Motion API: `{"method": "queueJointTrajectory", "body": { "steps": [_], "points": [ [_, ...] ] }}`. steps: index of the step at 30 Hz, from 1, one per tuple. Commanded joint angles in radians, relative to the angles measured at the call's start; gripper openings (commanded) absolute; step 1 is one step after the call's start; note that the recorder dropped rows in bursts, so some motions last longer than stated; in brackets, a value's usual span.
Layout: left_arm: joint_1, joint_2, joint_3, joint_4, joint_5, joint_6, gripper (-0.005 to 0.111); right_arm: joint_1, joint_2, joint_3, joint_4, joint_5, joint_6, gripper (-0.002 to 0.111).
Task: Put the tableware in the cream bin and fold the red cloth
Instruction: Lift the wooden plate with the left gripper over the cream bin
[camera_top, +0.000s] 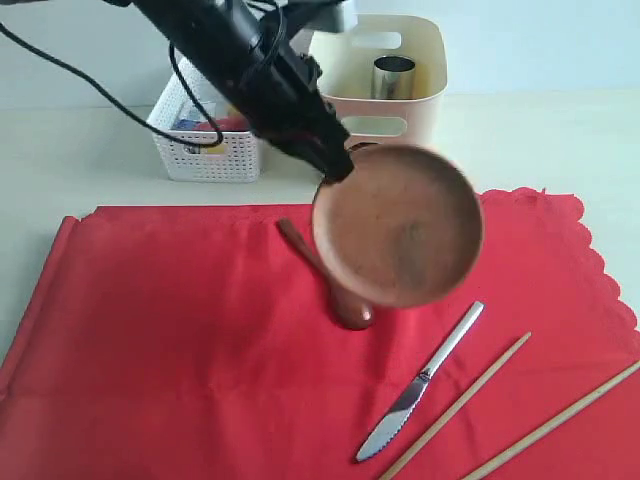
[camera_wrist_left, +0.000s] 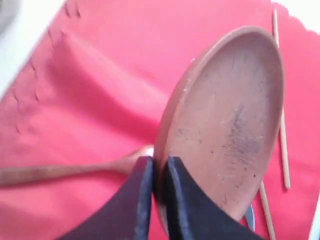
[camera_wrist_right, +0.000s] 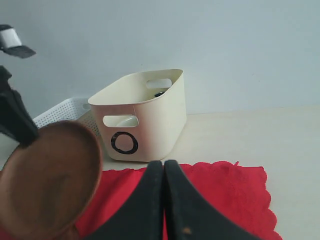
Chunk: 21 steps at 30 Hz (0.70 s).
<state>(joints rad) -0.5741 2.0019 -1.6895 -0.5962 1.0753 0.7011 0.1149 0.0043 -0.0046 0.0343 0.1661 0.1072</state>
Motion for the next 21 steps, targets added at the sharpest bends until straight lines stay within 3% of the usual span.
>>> {"method": "queueJointTrajectory", "body": {
  "steps": [1, 9, 16, 21],
  "points": [
    [0.032, -0.014, -0.052, -0.117, -0.206, -0.052, 0.000, 0.001, -0.004, 0.005, -0.006, -0.010, -0.002, 0.000],
    [0.125, -0.002, -0.067, -0.449, -0.564, -0.058, 0.000, 0.001, -0.004, 0.005, -0.006, -0.010, -0.002, 0.000],
    [0.123, 0.088, -0.067, -0.520, -0.807, -0.058, 0.000, 0.001, -0.004, 0.005, -0.006, -0.010, -0.002, 0.000],
    [0.123, 0.139, -0.067, -0.553, -0.888, -0.058, 0.000, 0.001, -0.004, 0.005, -0.006, -0.010, -0.002, 0.000]
  ]
}}
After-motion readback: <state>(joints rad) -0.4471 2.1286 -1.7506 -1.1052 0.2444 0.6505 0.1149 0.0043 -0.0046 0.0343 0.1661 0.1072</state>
